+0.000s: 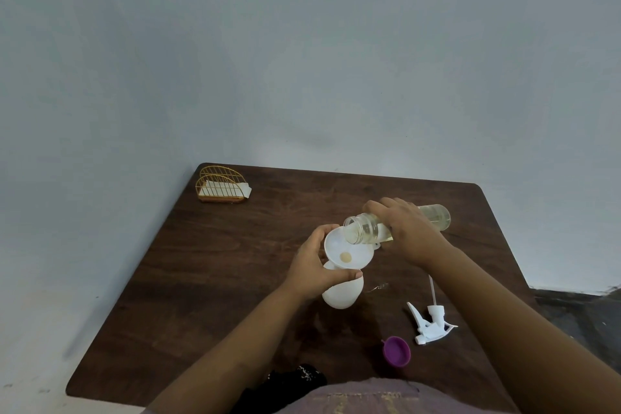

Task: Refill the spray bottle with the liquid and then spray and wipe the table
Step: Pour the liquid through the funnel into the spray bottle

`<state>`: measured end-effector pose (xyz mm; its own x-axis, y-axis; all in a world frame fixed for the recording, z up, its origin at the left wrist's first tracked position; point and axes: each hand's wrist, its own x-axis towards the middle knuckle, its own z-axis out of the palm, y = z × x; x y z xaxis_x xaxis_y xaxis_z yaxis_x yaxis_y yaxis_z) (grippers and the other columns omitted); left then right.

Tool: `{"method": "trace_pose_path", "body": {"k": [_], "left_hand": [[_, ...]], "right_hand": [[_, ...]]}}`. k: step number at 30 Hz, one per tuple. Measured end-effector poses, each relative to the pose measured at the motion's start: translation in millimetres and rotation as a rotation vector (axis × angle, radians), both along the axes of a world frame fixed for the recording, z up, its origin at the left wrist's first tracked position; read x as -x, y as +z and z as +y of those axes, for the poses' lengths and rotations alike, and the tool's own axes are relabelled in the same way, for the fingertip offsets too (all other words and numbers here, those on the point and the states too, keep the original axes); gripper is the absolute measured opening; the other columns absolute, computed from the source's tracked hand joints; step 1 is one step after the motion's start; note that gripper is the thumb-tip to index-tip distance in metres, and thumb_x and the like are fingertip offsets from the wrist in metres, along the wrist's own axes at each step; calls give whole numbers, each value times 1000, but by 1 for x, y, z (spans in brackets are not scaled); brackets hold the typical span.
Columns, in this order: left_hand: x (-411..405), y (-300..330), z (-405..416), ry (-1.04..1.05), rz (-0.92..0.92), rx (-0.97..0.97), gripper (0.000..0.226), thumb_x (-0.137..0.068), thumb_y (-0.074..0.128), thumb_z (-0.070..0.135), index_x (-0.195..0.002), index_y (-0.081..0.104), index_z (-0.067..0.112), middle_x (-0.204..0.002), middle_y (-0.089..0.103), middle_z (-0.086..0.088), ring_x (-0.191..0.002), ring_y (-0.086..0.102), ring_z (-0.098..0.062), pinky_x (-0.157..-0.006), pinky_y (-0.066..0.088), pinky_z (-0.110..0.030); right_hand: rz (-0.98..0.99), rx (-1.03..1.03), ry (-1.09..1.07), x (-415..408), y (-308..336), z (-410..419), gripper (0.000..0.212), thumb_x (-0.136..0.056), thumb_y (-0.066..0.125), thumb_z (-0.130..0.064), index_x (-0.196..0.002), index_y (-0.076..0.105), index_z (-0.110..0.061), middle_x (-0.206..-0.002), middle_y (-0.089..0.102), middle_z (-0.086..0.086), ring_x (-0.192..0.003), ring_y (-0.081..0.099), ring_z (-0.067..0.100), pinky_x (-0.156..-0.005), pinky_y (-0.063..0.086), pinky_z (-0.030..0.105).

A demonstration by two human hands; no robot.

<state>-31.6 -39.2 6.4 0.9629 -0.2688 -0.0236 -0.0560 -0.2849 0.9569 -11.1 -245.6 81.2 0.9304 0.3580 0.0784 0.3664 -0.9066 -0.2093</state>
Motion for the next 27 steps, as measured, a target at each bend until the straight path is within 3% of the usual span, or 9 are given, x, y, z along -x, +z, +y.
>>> {"method": "trace_pose_path", "body": {"k": [13,27], "left_hand": [[1,-1,1,2,10,15,79,-57,91,37,-124,49,40,-123,58,19,-114,57,-6,-92,56,-35],[1,-1,0,2,1,8,75,-62,92,30,-121,47,43,-122,56,21,-114,55,-3,-88,55,-24]], "right_hand": [[4,10,-10,0,0,0,41,-76,71,-24,-113,53,-27,-96,55,-6,-90,49,16,-78,31,28],[-2,42,-16,-2,0,-2,45,-74,72,-25,-113,52,-28,-96,54,-6,-90,49,16,-78,34,29]]}}
